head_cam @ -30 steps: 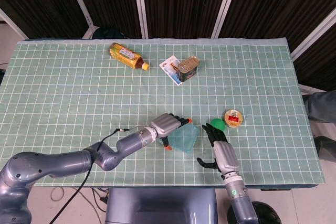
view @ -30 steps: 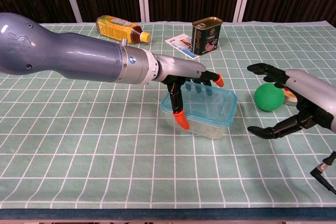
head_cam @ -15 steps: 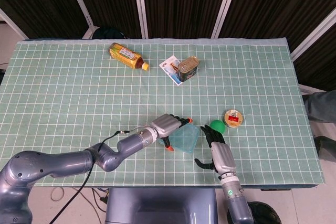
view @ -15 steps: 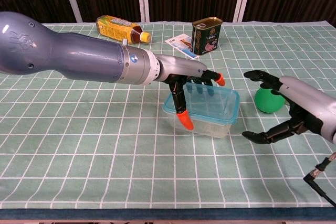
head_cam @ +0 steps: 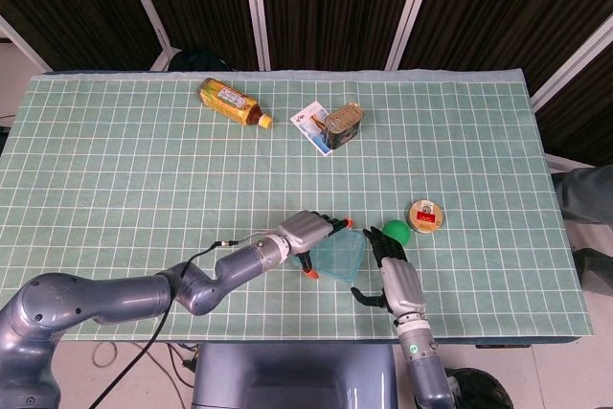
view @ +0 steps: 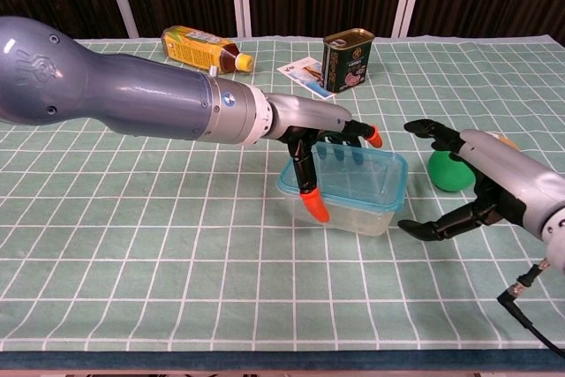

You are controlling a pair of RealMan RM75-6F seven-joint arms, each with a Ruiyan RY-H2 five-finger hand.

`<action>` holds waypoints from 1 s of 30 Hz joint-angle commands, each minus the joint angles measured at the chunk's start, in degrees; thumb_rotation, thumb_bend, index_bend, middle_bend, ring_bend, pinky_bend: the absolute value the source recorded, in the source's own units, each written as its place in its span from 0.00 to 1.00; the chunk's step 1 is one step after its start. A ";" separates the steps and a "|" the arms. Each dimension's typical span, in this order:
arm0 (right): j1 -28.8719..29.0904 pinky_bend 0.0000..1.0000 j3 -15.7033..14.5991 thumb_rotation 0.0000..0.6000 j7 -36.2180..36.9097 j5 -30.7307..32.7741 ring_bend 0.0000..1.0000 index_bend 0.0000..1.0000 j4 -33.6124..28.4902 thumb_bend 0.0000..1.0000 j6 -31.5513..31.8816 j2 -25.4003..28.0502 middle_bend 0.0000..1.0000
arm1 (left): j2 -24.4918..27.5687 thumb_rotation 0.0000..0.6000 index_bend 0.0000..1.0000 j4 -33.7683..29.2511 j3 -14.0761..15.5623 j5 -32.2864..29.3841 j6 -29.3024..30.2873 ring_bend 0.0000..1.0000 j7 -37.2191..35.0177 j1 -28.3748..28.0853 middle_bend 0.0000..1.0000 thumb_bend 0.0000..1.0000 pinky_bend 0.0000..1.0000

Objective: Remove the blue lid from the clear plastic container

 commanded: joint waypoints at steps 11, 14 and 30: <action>0.26 0.00 0.83 1.00 0.49 0.65 0.00 0.00 0.63 0.31 0.57 -1.03 0.00 | 0.25 1.00 0.01 -0.42 1.22 -0.95 0.42 0.17 -0.18 -0.78 0.15 0.00 0.33; 0.29 0.00 0.99 1.00 0.52 0.79 0.00 0.00 0.30 0.31 0.69 -1.02 0.00 | 0.13 1.00 0.01 -0.45 1.42 -1.16 0.67 0.17 -0.14 -0.91 0.15 0.00 0.33; 0.20 0.00 0.77 1.00 0.42 2.30 0.00 0.00 0.30 0.31 0.76 -1.38 0.00 | -0.07 1.00 0.01 -0.56 1.76 -1.80 2.00 0.17 -0.43 -1.02 0.15 0.00 0.33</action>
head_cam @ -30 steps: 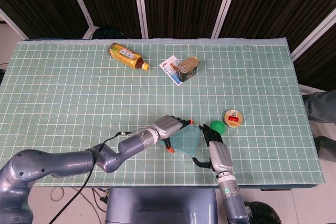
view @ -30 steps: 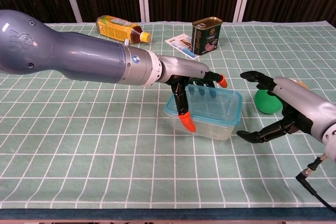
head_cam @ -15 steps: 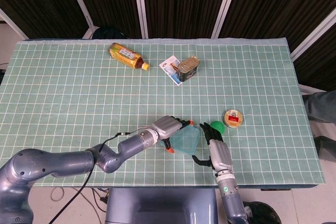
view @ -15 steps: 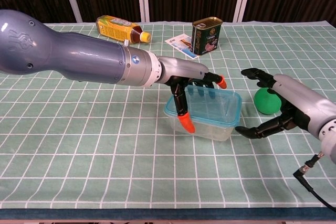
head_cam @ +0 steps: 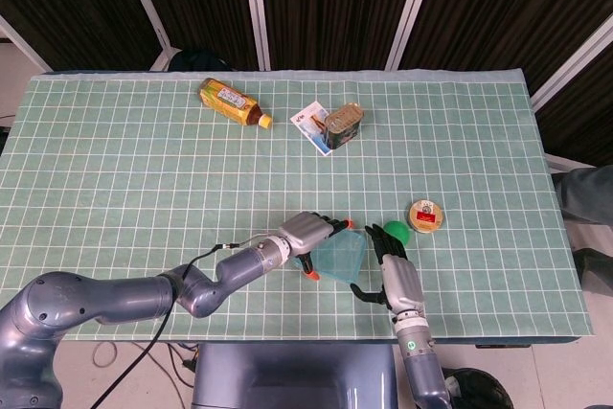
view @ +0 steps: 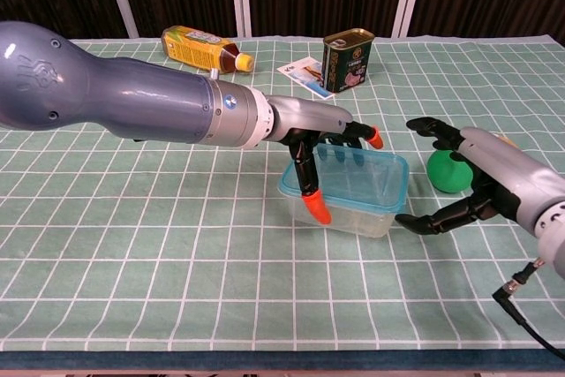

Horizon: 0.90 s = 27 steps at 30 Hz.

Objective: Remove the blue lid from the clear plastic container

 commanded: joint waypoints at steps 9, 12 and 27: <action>0.08 0.00 0.53 1.00 0.97 0.38 0.00 0.00 0.00 0.31 0.02 -0.58 0.00 | -0.22 1.00 0.01 -0.19 0.34 -0.29 0.02 0.17 0.10 -0.27 0.15 0.00 0.33; 0.16 0.00 1.16 1.00 1.35 0.65 0.00 0.00 0.13 0.31 0.16 -0.79 0.00 | -0.31 1.00 0.01 -0.20 0.33 -0.35 -0.17 0.17 0.00 -0.39 0.15 0.00 0.33; 0.08 0.00 2.76 1.00 4.37 0.94 0.00 0.00 0.14 0.31 0.87 -2.25 0.00 | -0.76 1.00 0.01 0.23 0.37 -0.08 -0.93 0.17 -0.30 -0.91 0.15 0.00 0.33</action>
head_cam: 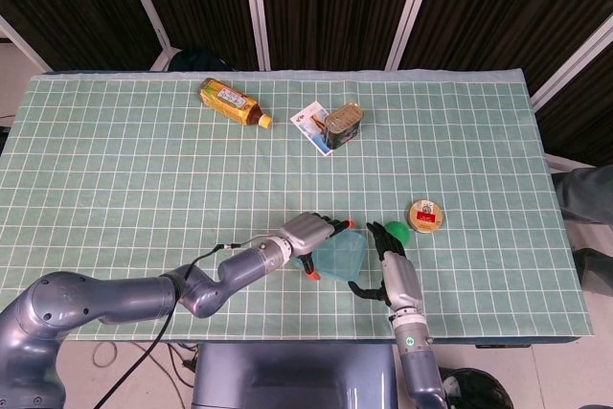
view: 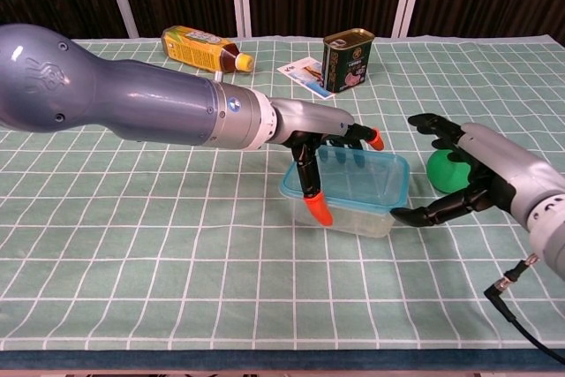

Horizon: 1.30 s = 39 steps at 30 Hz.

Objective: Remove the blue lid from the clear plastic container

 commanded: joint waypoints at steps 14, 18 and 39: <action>-0.54 0.00 0.34 1.00 6.11 -3.86 0.00 0.00 3.20 0.31 1.25 -1.82 0.00 | 0.31 1.00 0.01 0.65 -0.23 0.40 -1.68 0.17 -0.84 -0.85 0.14 0.00 0.33; -0.48 0.00 0.33 1.00 6.19 -4.09 0.00 0.00 3.52 0.31 1.20 -1.88 0.00 | 0.55 1.00 0.01 0.40 -0.46 0.76 -2.19 0.16 -1.28 -1.00 0.13 0.00 0.32; -0.41 0.00 0.11 1.00 11.24 -8.79 0.00 0.00 9.62 0.31 1.68 -2.88 0.00 | 1.64 1.00 0.00 0.26 -1.45 0.50 -5.25 0.04 -4.61 -1.94 0.00 0.00 0.23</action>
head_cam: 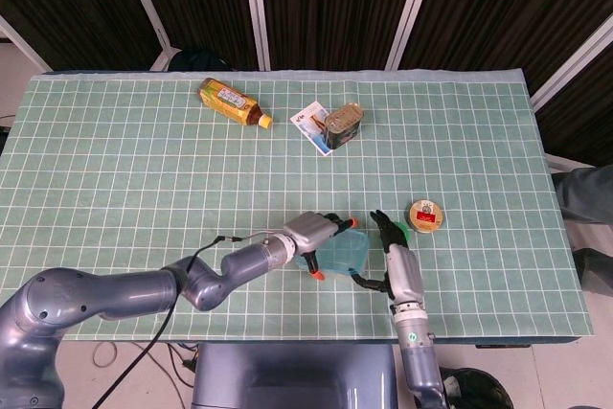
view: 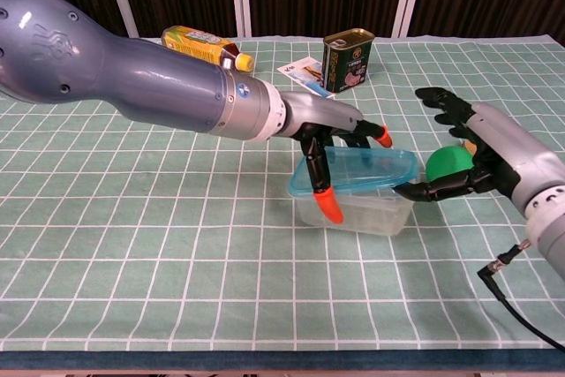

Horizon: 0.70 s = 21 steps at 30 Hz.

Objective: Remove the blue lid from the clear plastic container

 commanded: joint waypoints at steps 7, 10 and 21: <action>0.12 0.00 0.15 1.00 0.11 -0.19 0.00 0.00 0.30 0.31 -0.19 -0.20 0.00 | -0.03 1.00 0.00 0.01 0.20 0.22 -0.37 0.01 -0.36 -0.60 0.00 0.00 0.20; 0.04 0.00 0.14 1.00 0.33 -0.33 0.00 0.00 0.37 0.31 -0.14 -0.15 0.00 | 0.03 1.00 0.00 0.11 0.27 0.32 0.03 0.00 -0.43 -0.58 0.00 0.00 0.17; -0.02 0.00 -0.91 1.00 1.65 -1.63 0.00 0.37 0.33 0.31 -0.77 0.01 0.01 | 0.40 1.00 0.00 -0.07 0.80 0.50 2.92 0.00 0.40 -0.16 0.00 0.00 0.06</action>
